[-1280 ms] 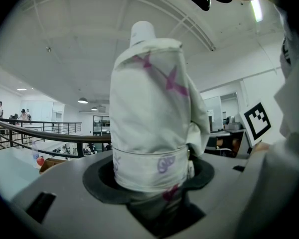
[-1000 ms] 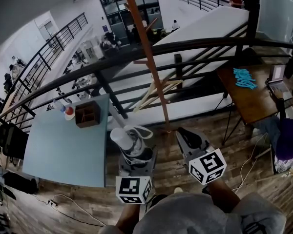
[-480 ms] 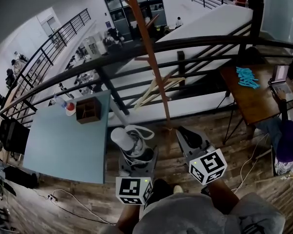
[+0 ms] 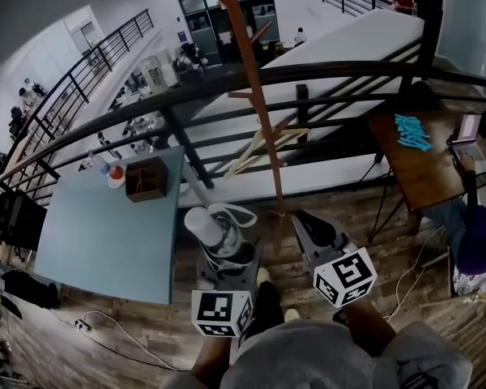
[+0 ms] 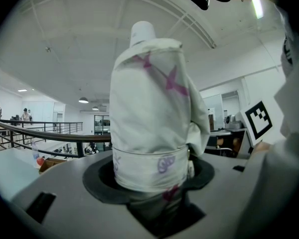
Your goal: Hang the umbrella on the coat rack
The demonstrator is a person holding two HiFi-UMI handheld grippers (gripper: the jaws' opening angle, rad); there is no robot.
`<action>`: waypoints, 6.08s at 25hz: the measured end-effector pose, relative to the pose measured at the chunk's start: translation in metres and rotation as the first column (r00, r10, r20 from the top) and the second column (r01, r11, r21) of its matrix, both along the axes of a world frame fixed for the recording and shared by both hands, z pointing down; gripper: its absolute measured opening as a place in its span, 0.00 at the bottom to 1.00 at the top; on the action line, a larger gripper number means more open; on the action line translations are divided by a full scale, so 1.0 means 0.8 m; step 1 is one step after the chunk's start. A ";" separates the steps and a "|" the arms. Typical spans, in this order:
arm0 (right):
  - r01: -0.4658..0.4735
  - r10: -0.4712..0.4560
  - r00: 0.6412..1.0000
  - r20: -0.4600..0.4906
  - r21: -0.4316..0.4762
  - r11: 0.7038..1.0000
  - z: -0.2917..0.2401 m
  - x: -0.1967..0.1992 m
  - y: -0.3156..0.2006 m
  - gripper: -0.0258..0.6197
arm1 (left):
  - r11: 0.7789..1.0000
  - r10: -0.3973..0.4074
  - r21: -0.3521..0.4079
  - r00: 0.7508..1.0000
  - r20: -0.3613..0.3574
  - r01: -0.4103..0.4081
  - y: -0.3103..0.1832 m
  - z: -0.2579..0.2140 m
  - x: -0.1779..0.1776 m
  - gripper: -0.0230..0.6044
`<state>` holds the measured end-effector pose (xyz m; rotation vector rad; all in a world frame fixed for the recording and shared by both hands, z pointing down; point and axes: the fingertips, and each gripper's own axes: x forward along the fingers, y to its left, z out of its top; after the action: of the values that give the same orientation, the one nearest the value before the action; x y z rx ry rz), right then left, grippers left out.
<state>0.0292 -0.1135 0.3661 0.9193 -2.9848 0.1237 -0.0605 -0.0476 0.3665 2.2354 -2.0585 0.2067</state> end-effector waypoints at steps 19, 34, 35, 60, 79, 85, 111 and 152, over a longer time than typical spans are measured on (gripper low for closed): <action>-0.014 0.014 1.000 -0.015 0.001 1.000 0.005 -0.033 -0.068 0.11 | 1.000 0.030 0.005 1.000 -0.009 -0.030 -0.079 0.005 -0.032 0.49; -0.010 0.010 1.000 -0.028 0.010 1.000 -0.007 -0.096 -0.163 0.11 | 0.999 0.039 0.007 0.999 -0.020 -0.039 -0.177 -0.007 -0.094 0.49; -0.011 0.011 1.000 -0.029 0.013 1.000 -0.009 -0.100 -0.168 0.11 | 0.999 0.041 0.009 0.999 -0.021 -0.041 -0.183 -0.008 -0.097 0.49; -0.049 0.051 0.997 -0.056 0.026 0.998 -0.016 -0.176 -0.260 0.11 | 0.996 0.085 0.008 0.995 -0.045 -0.085 -0.280 -0.007 -0.173 0.49; -0.108 0.112 0.991 -0.076 0.055 0.993 -0.014 -0.229 -0.309 0.11 | 0.991 0.135 0.007 0.989 -0.064 -0.135 -0.329 0.005 -0.229 0.49; -0.126 0.130 0.988 -0.080 0.059 0.990 -0.009 -0.242 -0.319 0.11 | 0.988 0.154 0.006 0.986 -0.063 -0.154 -0.341 0.010 -0.244 0.49; -0.188 0.194 0.977 -0.093 0.069 0.980 0.003 -0.214 -0.342 0.11 | 0.978 0.207 -0.003 0.978 -0.024 -0.207 -0.403 0.029 -0.228 0.49; -0.224 0.229 0.968 -0.101 0.053 0.973 0.016 -0.191 -0.367 0.11 | 0.945 0.159 -0.287 0.987 -0.012 -0.156 -0.446 0.184 -0.247 0.49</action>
<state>-0.1240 -0.4070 0.3785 1.2287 -2.7861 0.0144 -0.2580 -0.4046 0.5139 2.2180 -1.7224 0.4983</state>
